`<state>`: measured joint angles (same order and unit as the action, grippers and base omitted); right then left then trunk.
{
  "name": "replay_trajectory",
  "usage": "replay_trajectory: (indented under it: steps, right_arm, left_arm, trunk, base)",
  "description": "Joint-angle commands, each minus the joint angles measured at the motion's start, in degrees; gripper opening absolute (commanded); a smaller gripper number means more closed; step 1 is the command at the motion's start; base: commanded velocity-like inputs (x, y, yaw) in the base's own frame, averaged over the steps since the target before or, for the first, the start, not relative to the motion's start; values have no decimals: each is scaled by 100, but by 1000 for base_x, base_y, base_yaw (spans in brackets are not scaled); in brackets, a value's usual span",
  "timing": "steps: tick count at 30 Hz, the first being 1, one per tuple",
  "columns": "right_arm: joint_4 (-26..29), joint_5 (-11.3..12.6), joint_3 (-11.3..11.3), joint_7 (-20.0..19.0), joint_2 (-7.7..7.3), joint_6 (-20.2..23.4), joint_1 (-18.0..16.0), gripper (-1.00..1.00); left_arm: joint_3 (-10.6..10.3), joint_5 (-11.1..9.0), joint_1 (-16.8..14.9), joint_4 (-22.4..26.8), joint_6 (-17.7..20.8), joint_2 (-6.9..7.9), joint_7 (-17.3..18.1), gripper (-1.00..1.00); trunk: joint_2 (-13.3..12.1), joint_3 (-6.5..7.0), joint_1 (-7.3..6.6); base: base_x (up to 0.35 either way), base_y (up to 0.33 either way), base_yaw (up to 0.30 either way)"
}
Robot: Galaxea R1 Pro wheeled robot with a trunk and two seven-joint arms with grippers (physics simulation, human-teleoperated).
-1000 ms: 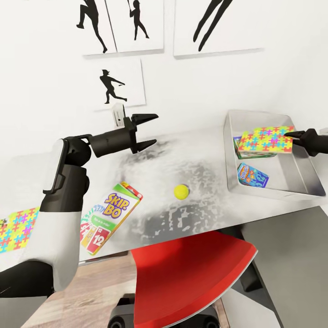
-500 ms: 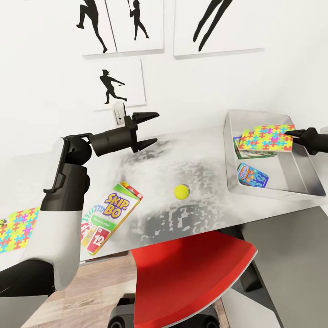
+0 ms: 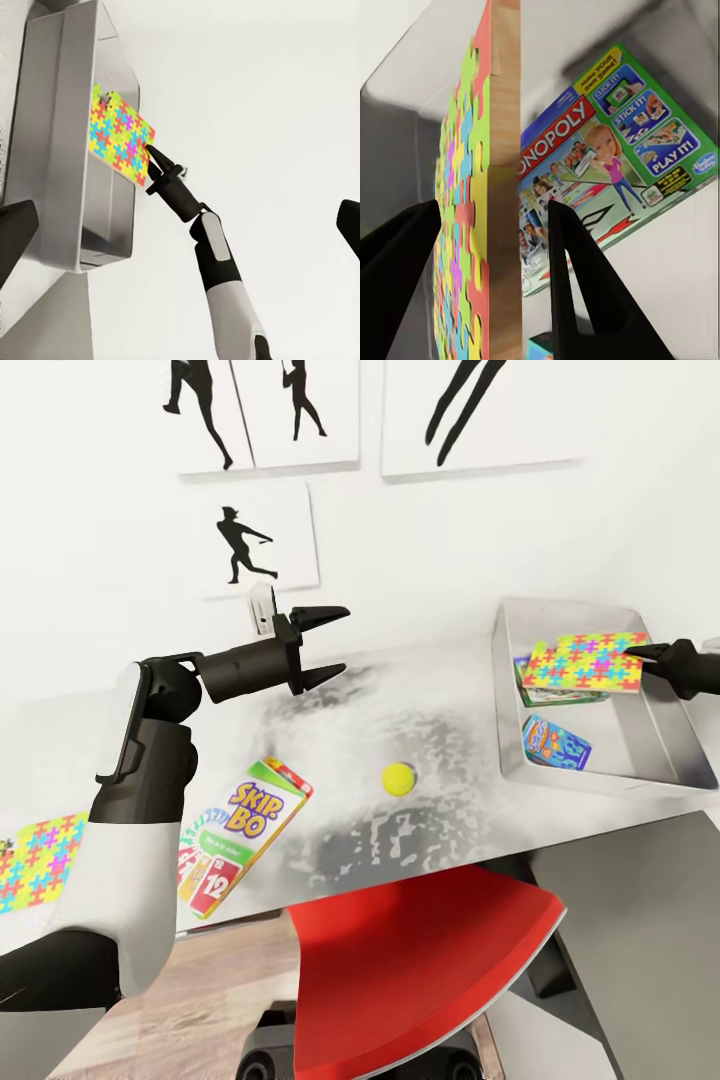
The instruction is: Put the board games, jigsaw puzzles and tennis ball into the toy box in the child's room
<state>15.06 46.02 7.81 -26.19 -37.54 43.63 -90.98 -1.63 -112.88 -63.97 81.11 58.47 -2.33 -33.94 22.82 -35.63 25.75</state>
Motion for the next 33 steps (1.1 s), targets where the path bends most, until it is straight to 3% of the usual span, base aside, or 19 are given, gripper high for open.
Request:
replay_trajectory:
  steps: [1, 28, 29, 33]
  right_arm:
    - [-3, 19, 46, -28, -13, 6, -9, -100]
    - [-3, 21, 43, -32, -44, -67, -24, -100]
    - [-3, 21, 44, -33, -42, -72, -24, 100]
    - [-3, 21, 45, -34, -38, -87, -25, 100]
  left_arm:
    - [3, -55, -4, 1, 6, -4, -60, 100]
    - [-4, -50, -9, 1, 7, -46, -224, 100]
    - [-4, -50, -9, 1, 7, -47, -225, 100]
    - [-4, -50, -10, 1, 7, -47, -226, 100]
  trunk:
    - [10, -16, 3]
    - [10, -44, 3]
    - [10, -44, 3]
    - [10, -44, 3]
  base:
    - [0, 0, 0]
    - [0, 0, 0]
    - [0, 0, 0]
    - [0, 0, 0]
